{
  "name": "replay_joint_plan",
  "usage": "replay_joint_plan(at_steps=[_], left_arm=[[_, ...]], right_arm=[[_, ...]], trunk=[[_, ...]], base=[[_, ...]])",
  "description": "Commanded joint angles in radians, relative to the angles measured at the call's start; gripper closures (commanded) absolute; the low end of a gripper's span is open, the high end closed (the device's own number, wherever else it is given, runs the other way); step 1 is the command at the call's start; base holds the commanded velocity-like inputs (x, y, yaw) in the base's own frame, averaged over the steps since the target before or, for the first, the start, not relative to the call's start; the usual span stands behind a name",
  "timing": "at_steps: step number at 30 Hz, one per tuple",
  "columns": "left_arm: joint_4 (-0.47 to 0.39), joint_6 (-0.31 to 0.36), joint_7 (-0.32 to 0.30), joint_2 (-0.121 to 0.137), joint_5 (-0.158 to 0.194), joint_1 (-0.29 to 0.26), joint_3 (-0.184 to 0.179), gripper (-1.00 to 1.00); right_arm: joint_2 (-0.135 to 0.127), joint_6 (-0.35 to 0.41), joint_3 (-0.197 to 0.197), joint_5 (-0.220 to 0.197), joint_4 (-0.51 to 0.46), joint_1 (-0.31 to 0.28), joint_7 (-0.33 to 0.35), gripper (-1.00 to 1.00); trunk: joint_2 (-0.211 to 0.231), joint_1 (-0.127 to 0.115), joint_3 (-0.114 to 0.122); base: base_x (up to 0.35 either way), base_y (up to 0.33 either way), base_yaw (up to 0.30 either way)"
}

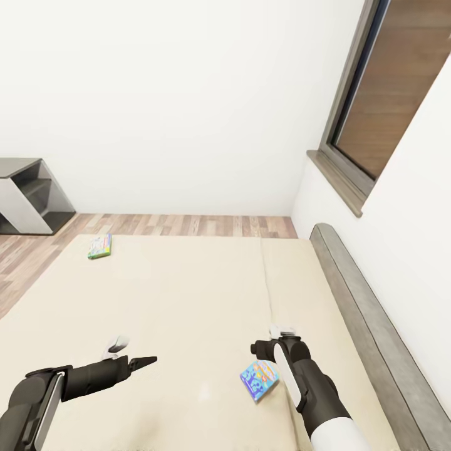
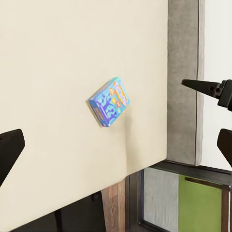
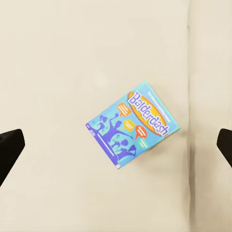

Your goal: Put all the toys in the child's room - the three board games (two on the bed and one on the table), the two jigsaw puzzles on the table, and the tennis ball on the table - inside the toy box on the table in the child's room.

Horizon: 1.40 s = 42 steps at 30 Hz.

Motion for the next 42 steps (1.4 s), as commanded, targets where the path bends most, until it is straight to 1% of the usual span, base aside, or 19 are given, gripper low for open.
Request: replay_joint_plan(at_steps=[1,36,40,42], left_arm=[[0.0,0.009,-0.003,0.0,0.001,-0.001,0.001,-1.0],[-0.001,0.01,-0.007,0.0,0.003,-0.001,0.005,-1.0],[-0.001,0.01,-0.034,0.0,0.002,-0.001,0.005,-1.0],[-0.001,0.01,-0.07,0.001,0.001,0.0,0.005,-1.0]], right_arm=[[0.0,0.003,0.001,-0.011,-0.001,-0.001,-0.01,-1.0],[0.0,0.001,0.001,-0.011,0.0,-0.001,-0.01,-1.0],[0.0,0.001,0.001,-0.011,0.0,-0.001,-0.01,-1.0],[0.0,0.001,0.001,-0.011,0.0,-0.001,-0.01,-1.0]], trunk=[[-0.002,0.0,-0.003],[-0.002,0.0,-0.061],[-0.002,0.0,-0.067],[-0.002,0.0,-0.071]], base=[[0.0,0.0,0.0],[0.0,0.0,0.0],[0.0,0.0,0.0],[0.0,0.0,0.0]])
